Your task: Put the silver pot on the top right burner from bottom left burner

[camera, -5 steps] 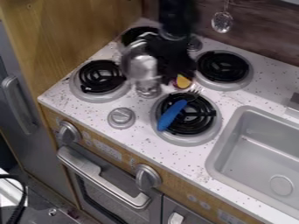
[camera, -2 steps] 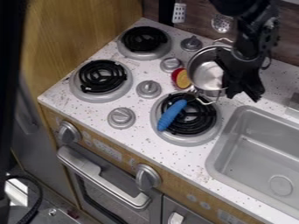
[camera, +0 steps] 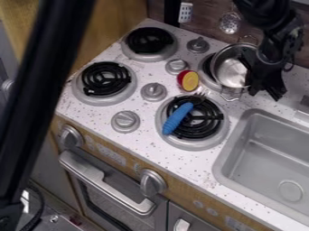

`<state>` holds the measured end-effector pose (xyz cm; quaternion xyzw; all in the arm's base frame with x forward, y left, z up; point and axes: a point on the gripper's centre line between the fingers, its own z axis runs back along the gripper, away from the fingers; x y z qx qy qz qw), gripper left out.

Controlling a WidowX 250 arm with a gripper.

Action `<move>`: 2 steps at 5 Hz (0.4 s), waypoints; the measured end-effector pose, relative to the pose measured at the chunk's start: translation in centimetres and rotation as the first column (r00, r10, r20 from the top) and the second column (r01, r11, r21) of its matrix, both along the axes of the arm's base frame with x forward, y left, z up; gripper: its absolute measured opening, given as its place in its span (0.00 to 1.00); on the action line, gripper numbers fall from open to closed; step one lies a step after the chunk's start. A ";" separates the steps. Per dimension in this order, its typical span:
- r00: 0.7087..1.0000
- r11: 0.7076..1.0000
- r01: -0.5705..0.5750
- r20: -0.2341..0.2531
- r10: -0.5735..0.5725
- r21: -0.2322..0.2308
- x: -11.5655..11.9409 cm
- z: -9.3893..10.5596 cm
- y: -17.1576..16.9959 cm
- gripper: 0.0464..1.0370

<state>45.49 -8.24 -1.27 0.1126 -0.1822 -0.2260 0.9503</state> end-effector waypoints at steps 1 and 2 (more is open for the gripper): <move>1.000 1.000 -0.018 0.001 0.018 0.003 2.4 -1.5 0.0 0.02; 0.999 0.999 -0.032 0.010 0.032 0.011 5.0 -2.2 0.4 0.02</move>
